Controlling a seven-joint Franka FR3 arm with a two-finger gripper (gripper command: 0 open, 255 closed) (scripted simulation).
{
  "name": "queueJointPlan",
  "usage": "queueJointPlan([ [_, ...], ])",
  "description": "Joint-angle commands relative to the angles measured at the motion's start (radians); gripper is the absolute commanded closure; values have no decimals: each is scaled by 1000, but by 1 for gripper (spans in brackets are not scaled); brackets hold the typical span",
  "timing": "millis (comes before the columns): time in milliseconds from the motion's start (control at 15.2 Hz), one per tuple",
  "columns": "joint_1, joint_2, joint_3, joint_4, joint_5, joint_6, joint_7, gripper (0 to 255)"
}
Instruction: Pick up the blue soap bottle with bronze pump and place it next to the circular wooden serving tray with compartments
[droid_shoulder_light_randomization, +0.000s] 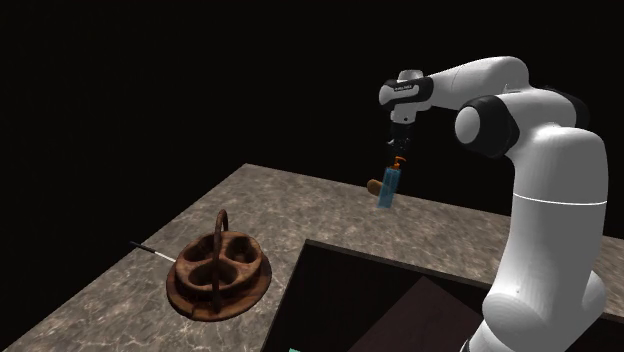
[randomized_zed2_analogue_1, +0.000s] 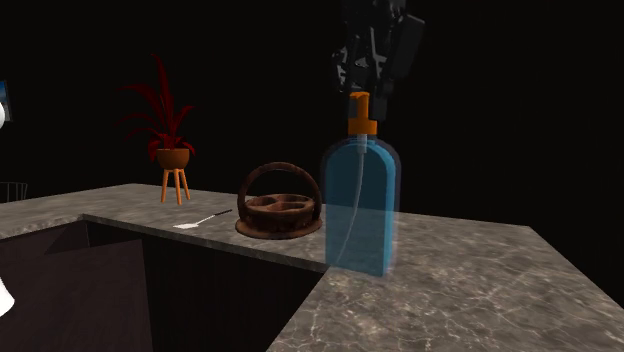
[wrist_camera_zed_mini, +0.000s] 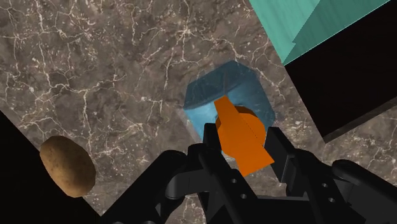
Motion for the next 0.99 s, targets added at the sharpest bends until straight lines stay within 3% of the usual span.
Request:
queueJointPlan([
  [0,0,-4,-1,24,-2,-28,1,255],
  [924,-22,23,-5,254,8,-231,-8,255],
])
